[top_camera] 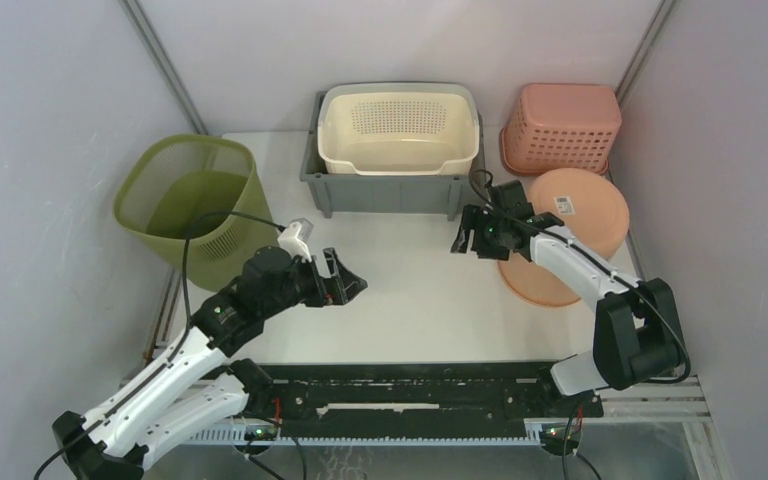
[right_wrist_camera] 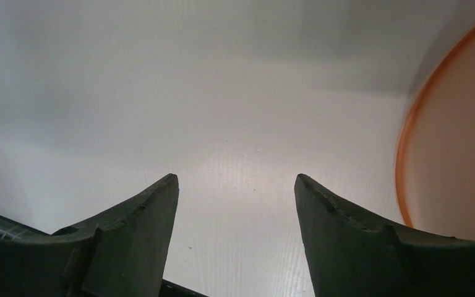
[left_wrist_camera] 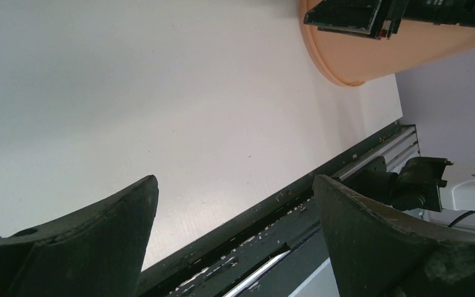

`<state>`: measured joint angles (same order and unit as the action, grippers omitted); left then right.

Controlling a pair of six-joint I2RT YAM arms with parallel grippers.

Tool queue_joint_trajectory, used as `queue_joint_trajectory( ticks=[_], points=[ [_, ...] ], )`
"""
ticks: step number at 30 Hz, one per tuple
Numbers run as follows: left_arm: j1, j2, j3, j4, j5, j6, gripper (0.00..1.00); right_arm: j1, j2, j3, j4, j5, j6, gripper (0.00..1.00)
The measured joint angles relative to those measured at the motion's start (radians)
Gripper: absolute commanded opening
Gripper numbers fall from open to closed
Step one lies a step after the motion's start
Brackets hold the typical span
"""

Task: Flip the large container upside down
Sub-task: Move the container to the center of the board.

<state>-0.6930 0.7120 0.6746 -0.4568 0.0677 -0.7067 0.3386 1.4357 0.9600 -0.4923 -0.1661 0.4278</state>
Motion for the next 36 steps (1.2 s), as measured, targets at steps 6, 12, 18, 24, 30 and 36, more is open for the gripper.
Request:
queue_joint_trajectory(
  ticks=[6, 12, 18, 24, 30, 36],
  points=[
    [0.000, 0.006, 0.000, 0.003, -0.002, 0.000, 1.00, -0.047, -0.016, 0.000, 0.000, -0.016, -0.012, 0.79],
    [0.000, -0.007, 0.000, -0.006, -0.011, 0.000, 1.00, -0.055, -0.096, 0.000, -0.032, -0.027, -0.029, 0.79],
    [0.000, -0.035, 0.000, -0.026, -0.016, 0.000, 1.00, -0.042, -0.216, -0.002, -0.087, -0.043, -0.046, 0.79],
    [0.000, -0.069, 0.000, -0.034, -0.035, -0.001, 1.00, 0.016, -0.285, -0.033, -0.127, -0.032, -0.056, 0.79],
    [0.000, -0.085, 0.000, -0.042, -0.039, -0.001, 1.00, 0.030, -0.302, -0.091, -0.150, -0.018, -0.056, 0.79],
    [0.000, -0.096, 0.000, -0.063, -0.040, -0.001, 1.00, 0.017, -0.299, -0.103, -0.152, -0.006, -0.056, 0.79]
  ],
)
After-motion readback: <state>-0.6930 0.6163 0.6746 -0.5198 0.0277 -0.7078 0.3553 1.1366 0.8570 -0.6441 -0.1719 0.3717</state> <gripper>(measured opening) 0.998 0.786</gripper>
